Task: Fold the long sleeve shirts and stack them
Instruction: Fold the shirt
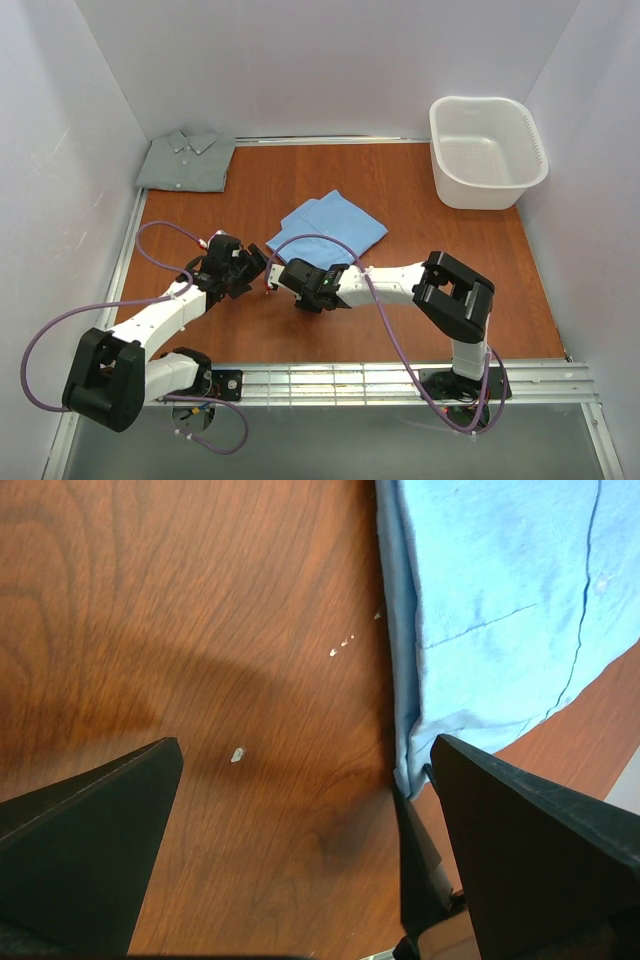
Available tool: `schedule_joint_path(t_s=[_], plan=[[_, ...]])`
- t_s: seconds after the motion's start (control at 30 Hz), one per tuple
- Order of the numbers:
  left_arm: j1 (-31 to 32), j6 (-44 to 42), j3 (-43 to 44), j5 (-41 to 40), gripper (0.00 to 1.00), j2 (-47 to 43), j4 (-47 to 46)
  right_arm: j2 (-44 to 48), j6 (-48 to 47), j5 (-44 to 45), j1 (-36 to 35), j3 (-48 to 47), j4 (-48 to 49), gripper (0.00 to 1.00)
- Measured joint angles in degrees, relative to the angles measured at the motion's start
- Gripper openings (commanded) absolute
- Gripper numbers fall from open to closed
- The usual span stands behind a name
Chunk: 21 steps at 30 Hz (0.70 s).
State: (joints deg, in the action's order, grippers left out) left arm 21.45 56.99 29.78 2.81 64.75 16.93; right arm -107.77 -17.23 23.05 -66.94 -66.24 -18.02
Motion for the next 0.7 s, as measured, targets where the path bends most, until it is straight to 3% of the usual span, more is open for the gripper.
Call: schedule_joint_path(t_s=[0.03,0.1,0.33,0.7], plan=[[-0.04,-0.02,-0.07,0.0,0.96,-0.04,0.0,-0.28,0.0,0.7,0.0,-0.11,0.04,0.09],[-0.31,-0.09,-0.07,0.0,0.96,-0.07,0.04,-0.81,-0.04,1.57,0.02,-0.28,0.07,0.01],[-0.37,-0.09,-0.07,0.31,0.96,-1.57,0.57,-0.94,0.66,0.96,0.61,-0.96,-0.7,0.01],[-0.39,3.58,-0.07,6.84,0.98,-0.04,-6.56,5.86,5.62,-12.55,6.56,-1.25,-1.88,0.01]])
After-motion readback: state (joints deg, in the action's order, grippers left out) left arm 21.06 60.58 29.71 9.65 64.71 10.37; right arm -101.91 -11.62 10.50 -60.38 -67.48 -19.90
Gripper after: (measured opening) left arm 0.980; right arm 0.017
